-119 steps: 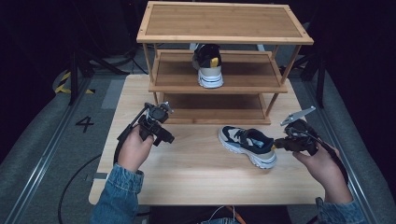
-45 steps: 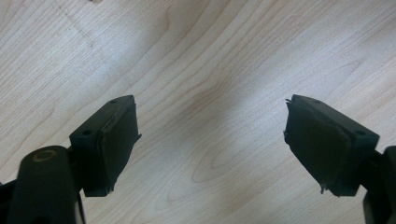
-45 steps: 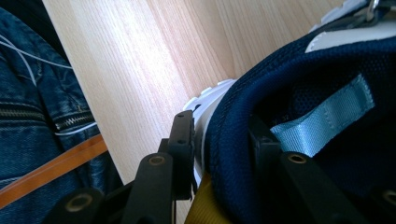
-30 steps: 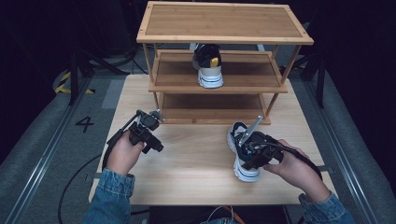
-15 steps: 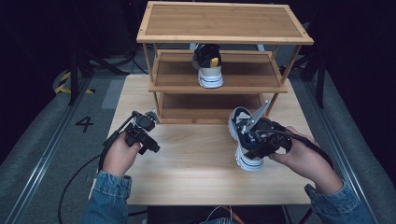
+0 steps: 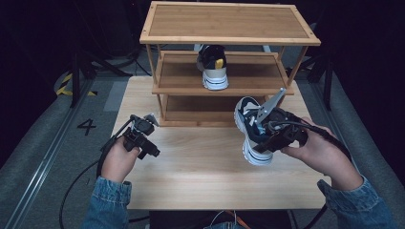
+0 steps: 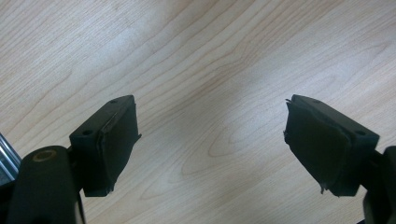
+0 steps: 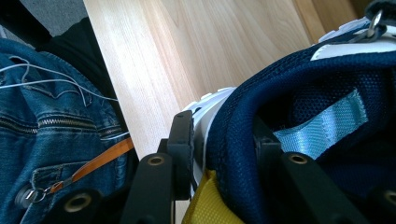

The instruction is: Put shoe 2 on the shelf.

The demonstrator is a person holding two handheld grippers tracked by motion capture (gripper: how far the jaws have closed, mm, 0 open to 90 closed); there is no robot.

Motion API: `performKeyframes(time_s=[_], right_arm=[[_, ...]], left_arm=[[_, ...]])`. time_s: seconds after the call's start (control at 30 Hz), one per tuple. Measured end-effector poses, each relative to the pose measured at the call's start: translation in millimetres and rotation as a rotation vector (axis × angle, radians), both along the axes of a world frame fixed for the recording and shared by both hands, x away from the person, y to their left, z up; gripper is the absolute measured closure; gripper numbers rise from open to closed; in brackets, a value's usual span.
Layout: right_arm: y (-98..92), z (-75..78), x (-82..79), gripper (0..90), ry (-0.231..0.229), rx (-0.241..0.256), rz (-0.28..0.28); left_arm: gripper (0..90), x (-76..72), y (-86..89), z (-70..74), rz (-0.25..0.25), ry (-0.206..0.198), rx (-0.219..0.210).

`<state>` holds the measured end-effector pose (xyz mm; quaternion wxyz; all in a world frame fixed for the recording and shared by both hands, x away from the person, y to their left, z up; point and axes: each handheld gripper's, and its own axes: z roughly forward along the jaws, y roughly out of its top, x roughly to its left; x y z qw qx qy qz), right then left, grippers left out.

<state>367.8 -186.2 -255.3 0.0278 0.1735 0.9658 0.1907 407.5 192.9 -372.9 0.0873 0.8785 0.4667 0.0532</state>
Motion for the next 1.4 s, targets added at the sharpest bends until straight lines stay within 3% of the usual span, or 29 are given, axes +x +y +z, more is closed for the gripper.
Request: performKeyframes(time_s=[0.37,0.63,0.97,1.4], right_arm=[[-4.7,30.4,-1.2,68.1,-0.039,0.032,0.013],[-0.6,47.3,11.6,68.1,-0.088,0.029,0.021],[7.4,60.9,40.8,68.0,-0.136,0.015,0.038],[12.5,65.2,98.8,67.9,-0.124,0.030,0.002]], left_arm=[[18.1,-1.8,5.2,-1.9,0.001,0.008,-0.007],[18.1,-6.2,13.1,-1.2,0.011,0.005,-0.002],[18.1,-14.6,23.6,-3.4,0.042,0.013,-0.008],[18.1,-32.4,41.8,-6.3,0.105,0.021,-0.013]])
